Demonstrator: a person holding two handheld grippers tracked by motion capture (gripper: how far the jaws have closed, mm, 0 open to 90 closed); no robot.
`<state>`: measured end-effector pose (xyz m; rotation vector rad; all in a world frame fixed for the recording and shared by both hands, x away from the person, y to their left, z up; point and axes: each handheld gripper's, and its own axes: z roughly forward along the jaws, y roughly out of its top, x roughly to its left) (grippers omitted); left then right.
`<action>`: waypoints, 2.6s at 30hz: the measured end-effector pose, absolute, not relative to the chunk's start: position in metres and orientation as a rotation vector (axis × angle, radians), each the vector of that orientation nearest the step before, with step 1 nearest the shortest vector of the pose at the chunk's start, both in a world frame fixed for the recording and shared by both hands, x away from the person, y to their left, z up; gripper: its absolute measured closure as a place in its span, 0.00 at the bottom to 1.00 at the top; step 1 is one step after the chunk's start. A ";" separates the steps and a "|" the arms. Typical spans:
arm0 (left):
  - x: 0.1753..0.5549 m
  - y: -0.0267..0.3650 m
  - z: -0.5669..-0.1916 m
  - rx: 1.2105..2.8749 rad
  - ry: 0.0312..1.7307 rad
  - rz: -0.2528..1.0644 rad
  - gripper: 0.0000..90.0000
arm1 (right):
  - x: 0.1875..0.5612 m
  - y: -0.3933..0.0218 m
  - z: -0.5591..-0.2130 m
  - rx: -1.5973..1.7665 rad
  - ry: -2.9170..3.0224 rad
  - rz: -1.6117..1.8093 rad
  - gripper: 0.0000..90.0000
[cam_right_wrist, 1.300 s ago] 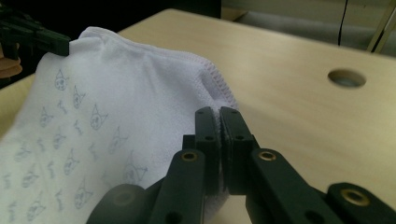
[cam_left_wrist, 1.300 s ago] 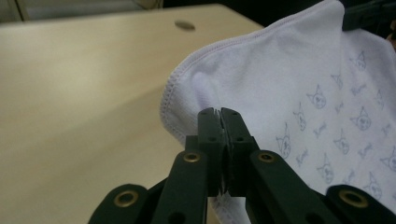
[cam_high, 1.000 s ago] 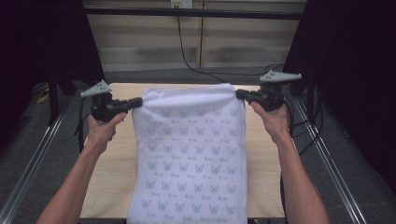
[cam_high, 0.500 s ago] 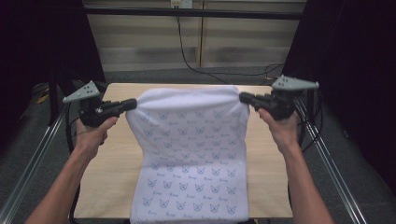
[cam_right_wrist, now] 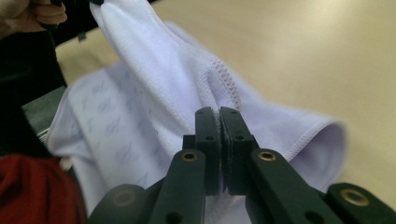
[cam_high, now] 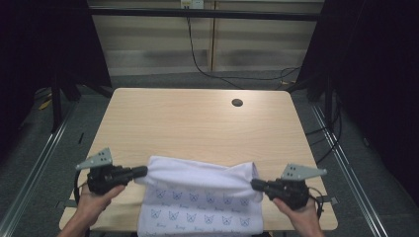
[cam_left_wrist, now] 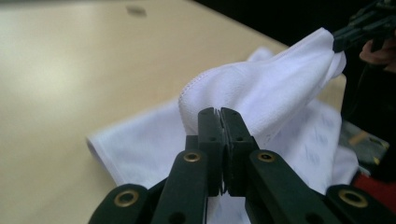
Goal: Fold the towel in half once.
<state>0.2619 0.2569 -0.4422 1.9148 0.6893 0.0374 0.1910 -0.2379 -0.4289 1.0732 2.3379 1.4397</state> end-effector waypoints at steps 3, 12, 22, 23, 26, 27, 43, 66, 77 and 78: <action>0.242 0.256 -0.475 1.968 0.716 -0.018 0.98 | 0.174 -0.232 -0.467 1.156 2.430 1.375 0.97; 0.260 0.241 -0.504 2.116 0.749 -0.039 0.98 | 0.191 -0.230 -0.498 1.201 2.504 1.240 0.97; 0.343 0.231 -0.507 2.071 0.886 0.090 0.98 | 0.284 -0.231 -0.503 1.275 2.377 1.190 0.97; 0.351 0.231 -0.508 2.051 0.908 0.084 0.98 | 0.294 -0.231 -0.504 1.284 2.362 1.187 0.97; 0.372 0.229 -0.509 2.039 0.921 0.095 0.98 | 0.323 -0.229 -0.504 1.312 2.329 1.156 0.97; 0.378 0.228 -0.509 2.040 0.925 0.115 0.98 | 0.333 -0.229 -0.504 1.320 2.319 1.146 0.97; 0.424 0.219 -0.472 1.937 0.961 0.203 0.98 | 0.390 -0.232 -0.476 1.425 2.176 1.180 0.97; 0.264 0.255 -0.416 1.817 0.718 0.136 0.98 | 0.221 -0.242 -0.393 0.990 2.151 1.496 0.96; 0.220 0.258 -0.480 1.966 0.736 -0.028 0.96 | 0.152 -0.234 -0.471 1.122 2.352 1.367 0.94; 0.212 0.258 -0.483 2.021 0.723 -0.020 0.96 | 0.145 -0.233 -0.474 1.126 2.369 1.367 0.93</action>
